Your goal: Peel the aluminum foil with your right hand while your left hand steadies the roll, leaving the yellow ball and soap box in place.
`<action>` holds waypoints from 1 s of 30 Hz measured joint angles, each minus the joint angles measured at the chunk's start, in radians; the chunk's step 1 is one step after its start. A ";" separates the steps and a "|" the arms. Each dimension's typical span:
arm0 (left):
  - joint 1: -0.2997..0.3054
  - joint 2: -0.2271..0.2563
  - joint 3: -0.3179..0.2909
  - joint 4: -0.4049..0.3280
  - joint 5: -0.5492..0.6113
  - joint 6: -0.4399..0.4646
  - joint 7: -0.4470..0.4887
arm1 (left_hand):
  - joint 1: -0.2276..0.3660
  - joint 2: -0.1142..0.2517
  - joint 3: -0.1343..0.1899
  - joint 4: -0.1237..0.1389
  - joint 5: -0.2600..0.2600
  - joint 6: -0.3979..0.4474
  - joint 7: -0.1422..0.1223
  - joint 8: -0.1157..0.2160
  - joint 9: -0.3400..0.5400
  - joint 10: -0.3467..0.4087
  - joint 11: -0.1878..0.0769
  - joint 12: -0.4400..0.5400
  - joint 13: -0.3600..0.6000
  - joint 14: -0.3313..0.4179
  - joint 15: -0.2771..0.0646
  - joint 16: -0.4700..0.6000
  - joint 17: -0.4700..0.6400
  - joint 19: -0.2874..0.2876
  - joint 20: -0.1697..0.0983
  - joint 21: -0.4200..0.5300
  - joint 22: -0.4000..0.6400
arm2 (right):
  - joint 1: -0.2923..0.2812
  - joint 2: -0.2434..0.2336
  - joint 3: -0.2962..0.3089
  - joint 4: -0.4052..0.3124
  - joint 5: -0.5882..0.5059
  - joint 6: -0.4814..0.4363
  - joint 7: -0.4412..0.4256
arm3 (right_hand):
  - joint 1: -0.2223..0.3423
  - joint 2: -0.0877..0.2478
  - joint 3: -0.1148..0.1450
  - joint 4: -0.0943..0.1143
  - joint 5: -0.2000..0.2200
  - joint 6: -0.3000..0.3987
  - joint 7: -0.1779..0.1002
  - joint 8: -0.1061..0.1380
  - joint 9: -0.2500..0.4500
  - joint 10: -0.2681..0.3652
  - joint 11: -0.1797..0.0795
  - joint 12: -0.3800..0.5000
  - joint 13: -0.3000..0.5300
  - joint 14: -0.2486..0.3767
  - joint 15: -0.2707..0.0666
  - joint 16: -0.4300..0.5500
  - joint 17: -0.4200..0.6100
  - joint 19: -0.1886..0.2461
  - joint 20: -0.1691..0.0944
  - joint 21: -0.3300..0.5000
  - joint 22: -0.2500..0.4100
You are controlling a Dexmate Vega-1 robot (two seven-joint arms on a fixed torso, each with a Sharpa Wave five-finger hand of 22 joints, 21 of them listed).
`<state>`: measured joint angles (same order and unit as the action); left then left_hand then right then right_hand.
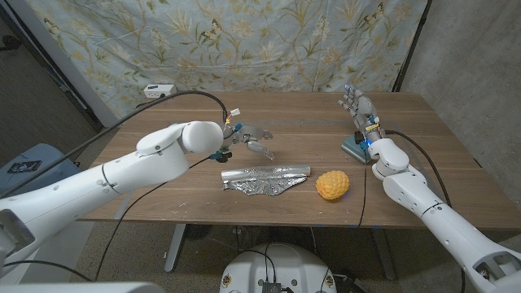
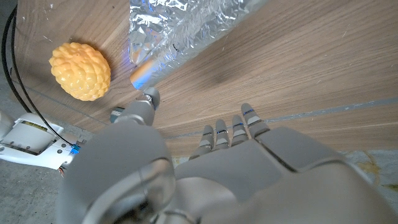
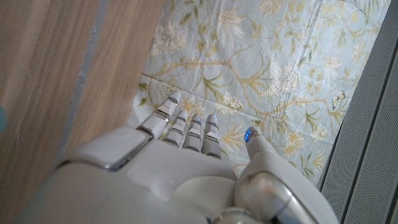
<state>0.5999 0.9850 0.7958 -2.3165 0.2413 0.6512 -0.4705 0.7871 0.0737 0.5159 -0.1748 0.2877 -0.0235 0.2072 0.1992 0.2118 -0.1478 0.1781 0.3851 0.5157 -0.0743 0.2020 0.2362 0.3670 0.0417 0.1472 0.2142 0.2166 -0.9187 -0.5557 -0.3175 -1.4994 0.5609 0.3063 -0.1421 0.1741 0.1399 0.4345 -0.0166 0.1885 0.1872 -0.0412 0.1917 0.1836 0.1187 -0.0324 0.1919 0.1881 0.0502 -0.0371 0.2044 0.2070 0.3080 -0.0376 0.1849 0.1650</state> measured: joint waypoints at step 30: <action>-0.001 -0.076 0.103 0.011 0.310 -0.019 -0.103 | 0.067 0.015 -0.031 0.007 -0.044 0.024 0.000 0.032 0.019 0.003 -0.001 0.124 0.128 0.026 0.000 0.071 0.093 0.005 0.007 0.026 0.023 | -0.033 0.020 0.027 0.023 0.027 0.055 -0.001 | 0.000 0.000 -0.004 -0.004 0.000 -0.002 0.002 0.000 0.000 0.000 0.000 0.000 0.000 0.000 0.000 0.000 0.000 0.000 0.000 0.000 0.000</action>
<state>0.5993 0.9092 0.8987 -2.3052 0.5516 0.6320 -0.5732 0.8545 0.0884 0.4848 -0.1678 0.2436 0.0007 0.2072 0.2310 0.2304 -0.1444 0.1767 0.5095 0.6438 -0.0479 0.2019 0.3072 0.4603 0.0467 0.1537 0.2406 0.2395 -0.9519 -0.5361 -0.2903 -1.4760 0.5876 0.3616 -0.1428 0.1741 0.1399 0.4303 -0.0207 0.1885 0.1853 -0.0391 0.1917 0.1836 0.1188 -0.0325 0.1918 0.1881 0.0503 -0.0370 0.2043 0.2069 0.3081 -0.0376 0.1849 0.1650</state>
